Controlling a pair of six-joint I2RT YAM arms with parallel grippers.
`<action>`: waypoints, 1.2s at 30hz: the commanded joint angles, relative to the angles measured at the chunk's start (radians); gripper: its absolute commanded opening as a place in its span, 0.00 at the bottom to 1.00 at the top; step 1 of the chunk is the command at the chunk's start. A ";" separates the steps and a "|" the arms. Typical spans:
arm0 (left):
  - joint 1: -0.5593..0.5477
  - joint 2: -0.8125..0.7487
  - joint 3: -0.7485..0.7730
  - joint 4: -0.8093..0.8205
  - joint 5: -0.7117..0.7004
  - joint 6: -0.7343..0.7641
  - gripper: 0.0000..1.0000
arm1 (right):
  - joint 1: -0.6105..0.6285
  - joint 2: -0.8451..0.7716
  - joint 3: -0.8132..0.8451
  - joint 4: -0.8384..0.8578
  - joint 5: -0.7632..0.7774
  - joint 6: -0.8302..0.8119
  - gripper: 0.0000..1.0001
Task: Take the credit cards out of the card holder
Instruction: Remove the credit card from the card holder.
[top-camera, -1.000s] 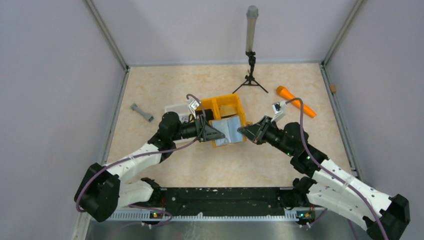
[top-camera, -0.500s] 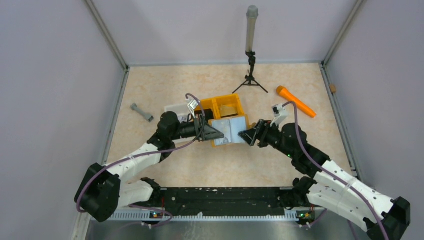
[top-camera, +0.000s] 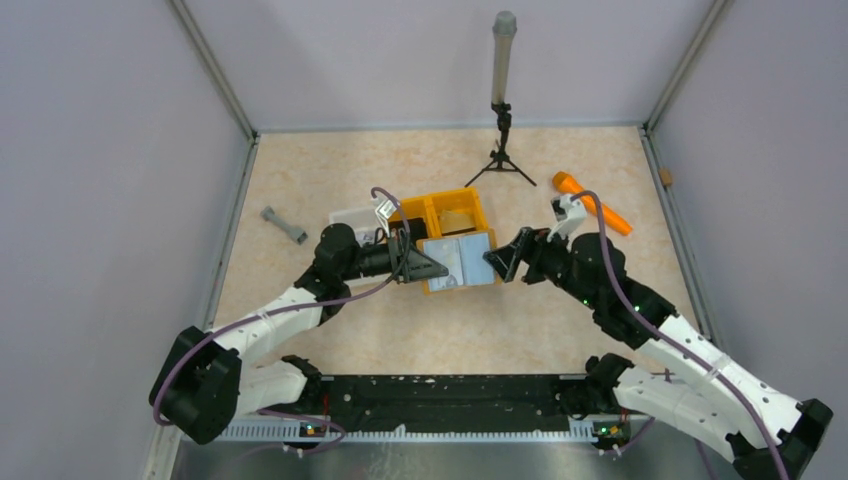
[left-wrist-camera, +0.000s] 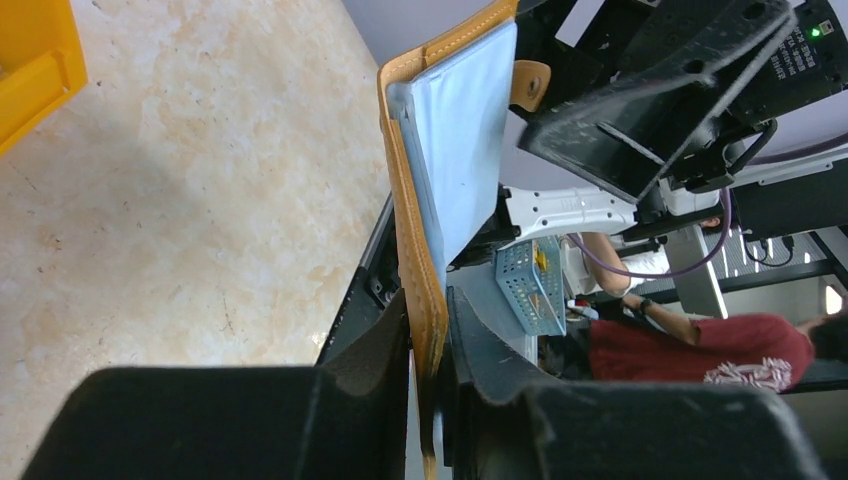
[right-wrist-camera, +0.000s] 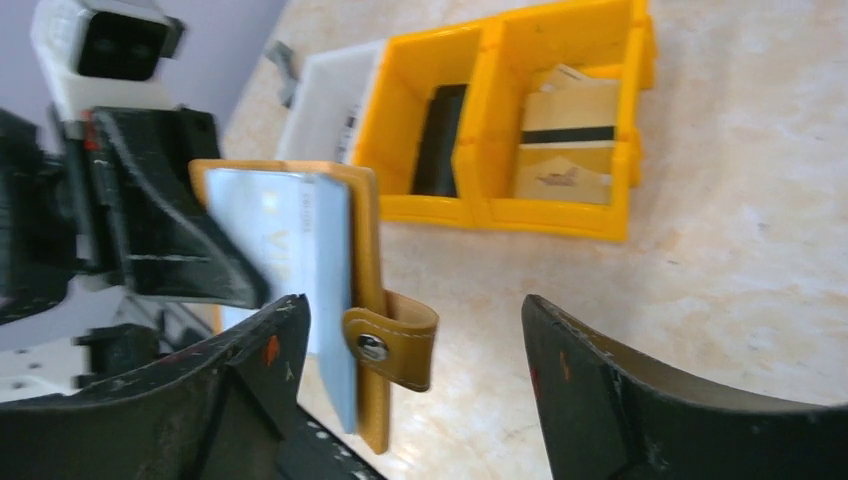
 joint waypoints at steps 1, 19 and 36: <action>0.004 -0.010 0.003 0.082 0.021 0.000 0.06 | -0.005 -0.032 -0.030 0.171 -0.179 0.013 0.87; 0.004 0.048 0.008 0.256 0.061 -0.103 0.07 | 0.004 0.167 -0.081 0.400 -0.400 0.128 0.70; 0.005 0.092 -0.004 0.462 0.082 -0.230 0.33 | 0.010 0.188 -0.085 0.382 -0.400 0.105 0.57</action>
